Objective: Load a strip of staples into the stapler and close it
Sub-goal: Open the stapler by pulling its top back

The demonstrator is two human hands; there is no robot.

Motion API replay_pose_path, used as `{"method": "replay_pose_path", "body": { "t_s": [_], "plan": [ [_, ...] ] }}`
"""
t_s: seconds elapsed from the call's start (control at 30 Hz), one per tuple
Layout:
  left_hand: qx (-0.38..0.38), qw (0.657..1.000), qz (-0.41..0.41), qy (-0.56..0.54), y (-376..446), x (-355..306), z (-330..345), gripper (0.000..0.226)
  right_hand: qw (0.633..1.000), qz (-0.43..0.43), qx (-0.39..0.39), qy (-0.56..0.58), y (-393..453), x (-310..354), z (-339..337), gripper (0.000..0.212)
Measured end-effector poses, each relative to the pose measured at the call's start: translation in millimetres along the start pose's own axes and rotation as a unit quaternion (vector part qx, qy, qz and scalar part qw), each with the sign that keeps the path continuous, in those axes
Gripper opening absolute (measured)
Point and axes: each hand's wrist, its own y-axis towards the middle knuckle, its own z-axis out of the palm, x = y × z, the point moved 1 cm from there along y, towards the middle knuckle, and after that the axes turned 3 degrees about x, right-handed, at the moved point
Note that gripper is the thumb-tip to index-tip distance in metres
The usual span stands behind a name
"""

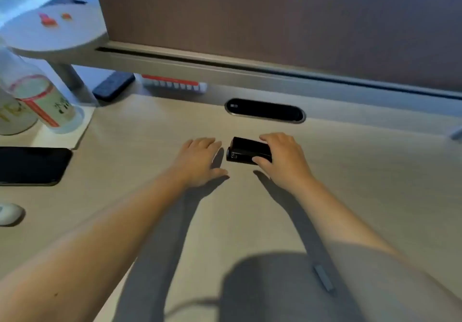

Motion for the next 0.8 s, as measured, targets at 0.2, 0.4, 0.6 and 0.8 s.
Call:
{"method": "replay_pose_path", "body": {
  "t_s": [0.2, 0.4, 0.6, 0.8],
  "plan": [
    [-0.087, 0.983, 0.003, -0.160, 20, -3, 1, 0.061, 0.996, 0.012, -0.024, 0.088, 22, 5, 15, 0.048],
    [-0.134, 0.967, 0.013, -0.216, 40, 5, 21, 0.040, 0.994, 0.054, -0.030, 0.088, 35, 3, 31, 0.047],
    [-0.145, 0.965, 0.027, -0.215, 41, 6, 25, 0.036, 0.993, 0.033, -0.048, 0.106, 35, 1, 29, 0.031],
    [-0.141, 0.970, 0.032, -0.194, 38, 10, 28, 0.038, 0.972, 0.003, -0.095, 0.216, 29, -1, 19, 0.027]
  ]
}}
